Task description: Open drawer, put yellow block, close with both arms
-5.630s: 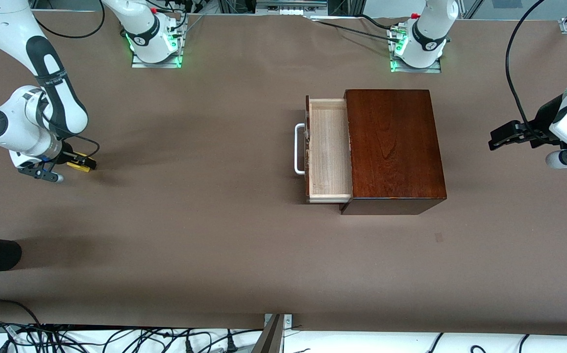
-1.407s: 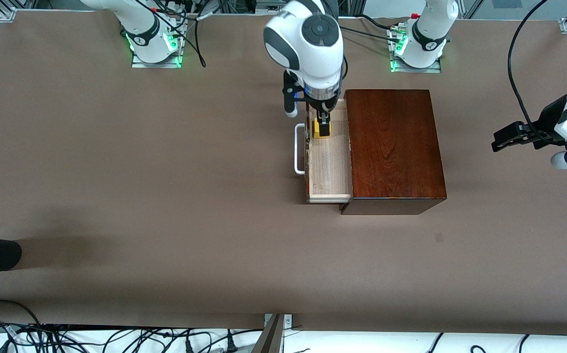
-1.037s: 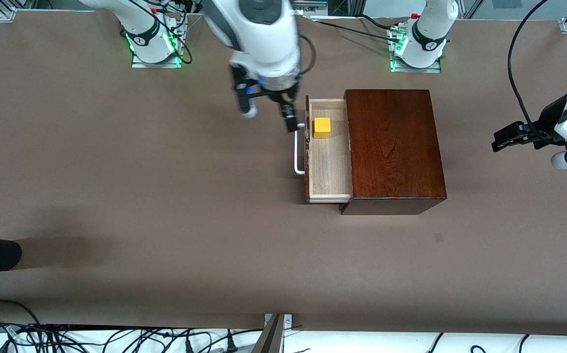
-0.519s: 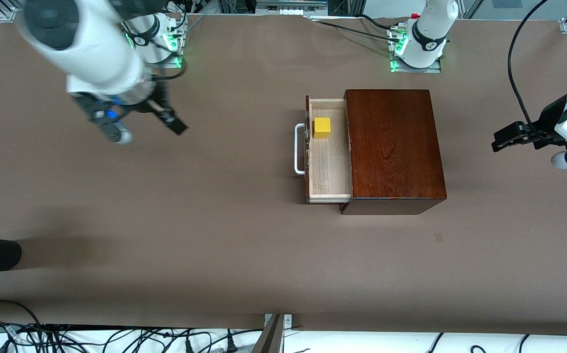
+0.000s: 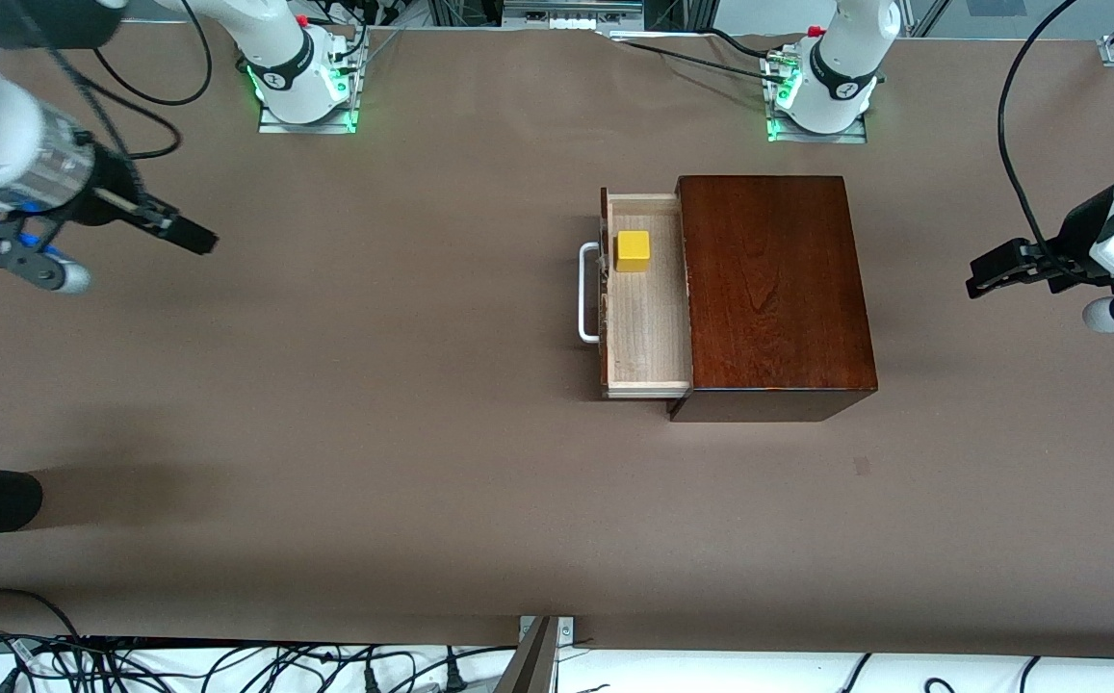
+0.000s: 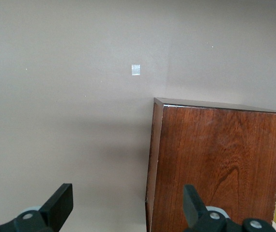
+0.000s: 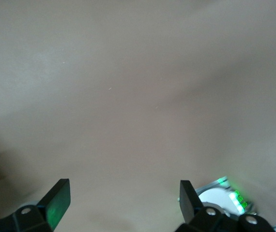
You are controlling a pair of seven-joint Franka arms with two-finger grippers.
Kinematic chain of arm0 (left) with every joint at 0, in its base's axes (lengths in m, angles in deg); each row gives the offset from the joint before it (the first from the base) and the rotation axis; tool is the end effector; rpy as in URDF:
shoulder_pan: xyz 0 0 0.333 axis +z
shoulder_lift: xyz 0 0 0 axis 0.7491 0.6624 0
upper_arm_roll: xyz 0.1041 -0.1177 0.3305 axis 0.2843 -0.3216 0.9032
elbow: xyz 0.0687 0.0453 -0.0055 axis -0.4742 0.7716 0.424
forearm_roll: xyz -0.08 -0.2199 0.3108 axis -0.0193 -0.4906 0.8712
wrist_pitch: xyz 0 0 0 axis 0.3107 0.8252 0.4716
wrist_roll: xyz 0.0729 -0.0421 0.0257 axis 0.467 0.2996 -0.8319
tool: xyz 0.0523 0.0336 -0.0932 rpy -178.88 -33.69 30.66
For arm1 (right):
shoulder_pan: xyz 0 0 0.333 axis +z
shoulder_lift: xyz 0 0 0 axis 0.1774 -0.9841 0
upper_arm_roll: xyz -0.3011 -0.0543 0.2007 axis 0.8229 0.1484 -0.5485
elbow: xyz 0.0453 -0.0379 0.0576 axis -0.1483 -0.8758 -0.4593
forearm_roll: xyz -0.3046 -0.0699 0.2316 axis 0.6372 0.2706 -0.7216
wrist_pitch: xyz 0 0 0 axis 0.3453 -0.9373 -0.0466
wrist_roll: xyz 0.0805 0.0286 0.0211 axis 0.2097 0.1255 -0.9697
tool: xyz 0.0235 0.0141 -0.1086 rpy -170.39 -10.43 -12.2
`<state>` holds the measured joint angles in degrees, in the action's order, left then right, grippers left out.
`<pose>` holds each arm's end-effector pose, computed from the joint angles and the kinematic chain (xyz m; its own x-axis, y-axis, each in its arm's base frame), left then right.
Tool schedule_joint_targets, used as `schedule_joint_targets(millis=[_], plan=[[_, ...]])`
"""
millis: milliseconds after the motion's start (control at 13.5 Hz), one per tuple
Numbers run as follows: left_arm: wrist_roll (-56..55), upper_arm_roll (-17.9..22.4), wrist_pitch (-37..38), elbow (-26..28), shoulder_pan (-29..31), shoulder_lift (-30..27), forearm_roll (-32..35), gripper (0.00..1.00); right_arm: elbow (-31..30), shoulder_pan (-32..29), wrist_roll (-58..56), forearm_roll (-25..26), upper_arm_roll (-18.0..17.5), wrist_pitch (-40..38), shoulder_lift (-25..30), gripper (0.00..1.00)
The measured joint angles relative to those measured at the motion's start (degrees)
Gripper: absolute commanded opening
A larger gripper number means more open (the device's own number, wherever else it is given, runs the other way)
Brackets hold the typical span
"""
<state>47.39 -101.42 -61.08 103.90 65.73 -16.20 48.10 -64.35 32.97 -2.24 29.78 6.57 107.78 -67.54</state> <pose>0.6020 -0.0106 0.6312 0.9928 0.1054 -0.0576 0.1066 -0.9941 0.0176 0.5733 0.0935 0.6431 0.8900 -0.4211 -0.1749 -0.4141 -0.9070 0.0765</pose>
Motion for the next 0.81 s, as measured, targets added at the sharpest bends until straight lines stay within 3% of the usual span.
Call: schedule_joint_targets(millis=[370,667,815], plan=[[0.0,0.0,0.0,0.0,0.0,0.0,0.0,1.0,-7.45,-25.41,-14.85,6.73,-23.19,7.33,6.13,1.0],[0.0,0.0,0.0,0.0,0.0,0.0,0.0,1.0,-10.28,-38.84,-24.96,7.45,-34.54,10.39,8.28,1.0],[0.0,0.0,0.0,0.0,0.0,0.0,0.0,1.0,-10.3,-40.79,-26.62,8.01,-36.39,11.2,8.32,1.0]])
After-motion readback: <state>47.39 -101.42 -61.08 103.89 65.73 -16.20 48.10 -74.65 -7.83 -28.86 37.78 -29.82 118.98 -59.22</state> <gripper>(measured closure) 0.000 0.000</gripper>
